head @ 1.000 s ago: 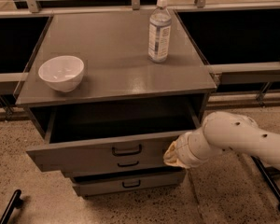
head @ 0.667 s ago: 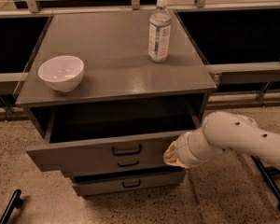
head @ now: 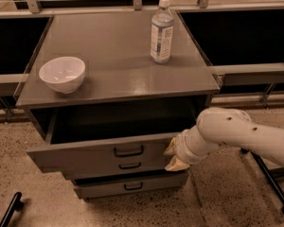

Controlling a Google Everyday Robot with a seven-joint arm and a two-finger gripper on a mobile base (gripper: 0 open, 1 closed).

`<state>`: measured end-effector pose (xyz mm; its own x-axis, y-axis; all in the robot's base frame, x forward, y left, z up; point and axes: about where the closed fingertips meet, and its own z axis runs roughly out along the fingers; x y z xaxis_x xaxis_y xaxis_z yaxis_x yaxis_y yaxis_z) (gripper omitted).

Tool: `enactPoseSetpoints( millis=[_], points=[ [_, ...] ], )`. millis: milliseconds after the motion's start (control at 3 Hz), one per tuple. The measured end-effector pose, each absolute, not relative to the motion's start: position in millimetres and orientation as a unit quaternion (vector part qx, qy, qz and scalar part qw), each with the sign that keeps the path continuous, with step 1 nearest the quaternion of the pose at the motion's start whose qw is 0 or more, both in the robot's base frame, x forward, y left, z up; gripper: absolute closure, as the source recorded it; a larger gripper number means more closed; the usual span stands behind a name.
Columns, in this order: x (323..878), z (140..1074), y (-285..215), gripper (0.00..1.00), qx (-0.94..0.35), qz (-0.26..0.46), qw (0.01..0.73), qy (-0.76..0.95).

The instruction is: Close top drawer

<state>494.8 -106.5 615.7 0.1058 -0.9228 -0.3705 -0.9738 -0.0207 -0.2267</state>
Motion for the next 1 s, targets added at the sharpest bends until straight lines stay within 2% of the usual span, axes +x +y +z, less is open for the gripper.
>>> enactPoseSetpoints(
  millis=[333, 667, 1000],
  points=[
    [493.1, 615.6, -107.3, 0.07, -0.712, 0.059, 0.214, 0.667],
    [493.1, 615.6, -107.2, 0.0, -0.712, 0.059, 0.214, 0.667],
    [493.1, 615.6, -107.2, 0.0, -0.712, 0.059, 0.214, 0.667]
  ],
)
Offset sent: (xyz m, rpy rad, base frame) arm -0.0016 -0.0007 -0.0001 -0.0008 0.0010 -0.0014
